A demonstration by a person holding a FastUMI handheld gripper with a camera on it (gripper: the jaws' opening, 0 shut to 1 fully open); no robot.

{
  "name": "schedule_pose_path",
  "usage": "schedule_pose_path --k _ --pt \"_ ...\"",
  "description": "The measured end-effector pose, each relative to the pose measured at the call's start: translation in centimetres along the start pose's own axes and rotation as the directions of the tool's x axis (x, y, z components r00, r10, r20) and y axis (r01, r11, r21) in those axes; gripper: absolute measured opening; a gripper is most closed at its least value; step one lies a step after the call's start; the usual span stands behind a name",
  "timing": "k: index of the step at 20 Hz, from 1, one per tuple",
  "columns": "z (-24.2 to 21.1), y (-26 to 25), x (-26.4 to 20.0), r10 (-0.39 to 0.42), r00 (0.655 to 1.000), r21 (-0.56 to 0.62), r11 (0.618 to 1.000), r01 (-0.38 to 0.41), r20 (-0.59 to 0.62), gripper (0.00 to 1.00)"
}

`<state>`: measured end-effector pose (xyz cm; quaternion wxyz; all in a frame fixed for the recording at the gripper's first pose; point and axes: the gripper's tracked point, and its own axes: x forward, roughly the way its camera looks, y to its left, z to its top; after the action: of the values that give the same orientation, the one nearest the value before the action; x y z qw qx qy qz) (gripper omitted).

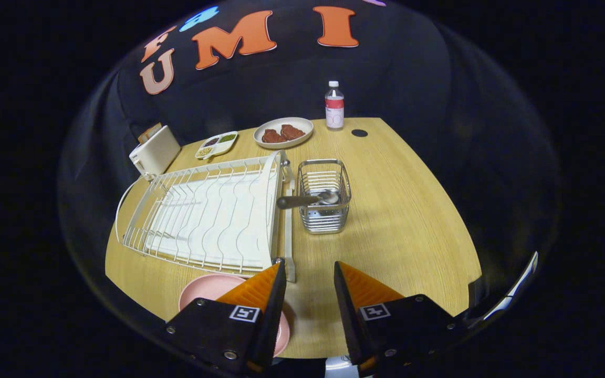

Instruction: Take the plate from the dish rack, then take the spoon from the basket and place it into the plate.

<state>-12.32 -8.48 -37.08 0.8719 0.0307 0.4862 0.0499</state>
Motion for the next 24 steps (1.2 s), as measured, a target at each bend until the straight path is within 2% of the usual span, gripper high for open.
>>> schedule_pose_path --k 9,14,18,24 --pt "3.9 0.3 3.5 0.001 0.99 -0.121 0.993 0.016 0.138 0.57" --pt "5.1 0.9 5.1 0.006 0.984 -0.175 0.984 0.025 0.176 0.57" --pt "6.5 1.0 5.7 0.028 0.976 -0.159 0.987 0.007 0.217 0.58" --pt "7.1 -1.6 6.1 -0.006 0.97 -0.089 0.996 0.028 0.245 0.59"
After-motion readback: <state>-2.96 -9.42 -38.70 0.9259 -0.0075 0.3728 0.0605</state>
